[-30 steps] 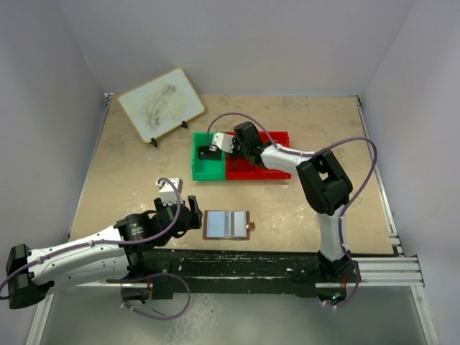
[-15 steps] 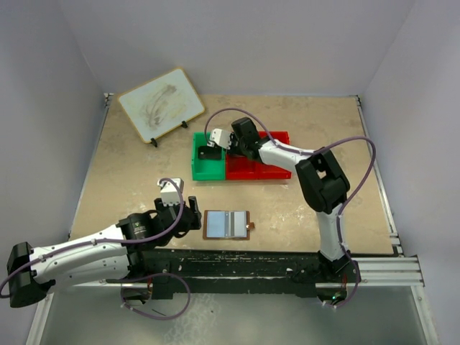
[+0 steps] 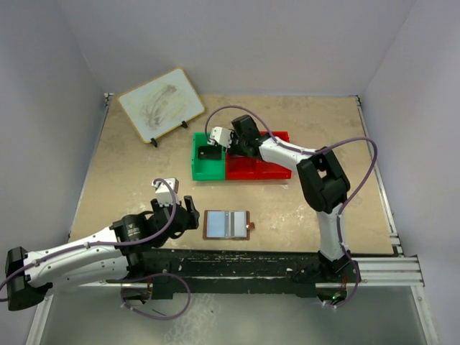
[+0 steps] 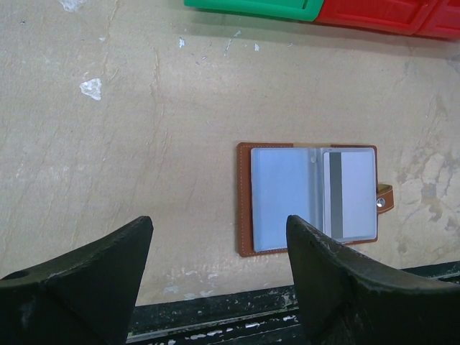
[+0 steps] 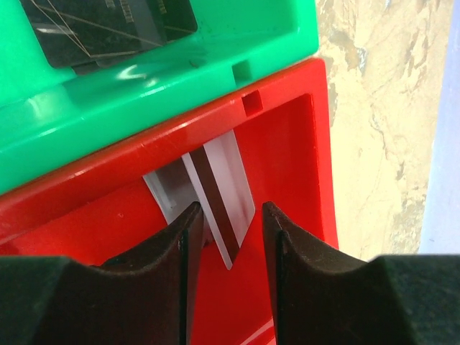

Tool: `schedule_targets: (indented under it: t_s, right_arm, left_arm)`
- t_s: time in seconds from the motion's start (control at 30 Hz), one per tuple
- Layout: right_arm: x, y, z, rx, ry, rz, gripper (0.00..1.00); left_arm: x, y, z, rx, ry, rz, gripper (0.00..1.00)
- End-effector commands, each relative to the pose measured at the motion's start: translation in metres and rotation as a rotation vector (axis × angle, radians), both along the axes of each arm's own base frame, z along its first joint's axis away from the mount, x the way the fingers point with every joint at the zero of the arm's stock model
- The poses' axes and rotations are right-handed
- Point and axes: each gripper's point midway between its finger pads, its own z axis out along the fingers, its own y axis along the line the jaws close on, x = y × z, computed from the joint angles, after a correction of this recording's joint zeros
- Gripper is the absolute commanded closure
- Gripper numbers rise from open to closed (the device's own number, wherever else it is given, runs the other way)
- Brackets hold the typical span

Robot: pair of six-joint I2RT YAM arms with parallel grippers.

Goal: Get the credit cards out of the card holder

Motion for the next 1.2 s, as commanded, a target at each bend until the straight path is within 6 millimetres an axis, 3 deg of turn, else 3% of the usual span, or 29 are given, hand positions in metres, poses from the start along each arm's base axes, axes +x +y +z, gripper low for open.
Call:
schedule_targets:
  t_s: [0.0, 0.5, 0.6, 0.8, 0.9, 1.0, 1.17]
  right_arm:
    - [0.001, -0.008, 0.002, 0.009, 0.012, -0.024, 0.58]
    - [0.001, -0.009, 0.001, 0.032, 0.018, -0.065, 0.48]
    - [-0.002, -0.007, 0.001, 0.046, 0.033, -0.051, 0.27]
    - [-0.007, -0.004, 0.012, 0.085, 0.027, -0.046, 0.25]
    - [-0.009, 0.005, 0.040, 0.173, -0.006, -0.036, 0.26]
    - [-0.015, 0.012, 0.083, 0.315, -0.071, -0.036, 0.26]
    - [-0.035, -0.003, 0.151, 0.564, -0.178, -0.166, 0.31]
  left_arm:
    - [0.006, 0.000, 0.015, -0.040, -0.032, 0.033, 0.28]
    - [0.002, -0.005, 0.014, -0.078, -0.019, 0.025, 0.28]
    - [0.002, -0.003, 0.013, -0.078, -0.016, 0.029, 0.28]
    - [0.002, -0.004, 0.014, -0.091, -0.017, 0.031, 0.28]
    - [0.002, -0.004, 0.014, -0.089, -0.015, 0.029, 0.28]
    - [0.002, -0.005, 0.014, -0.089, -0.015, 0.028, 0.28]
    - [0.003, -0.007, 0.014, -0.088, -0.013, 0.026, 0.28]
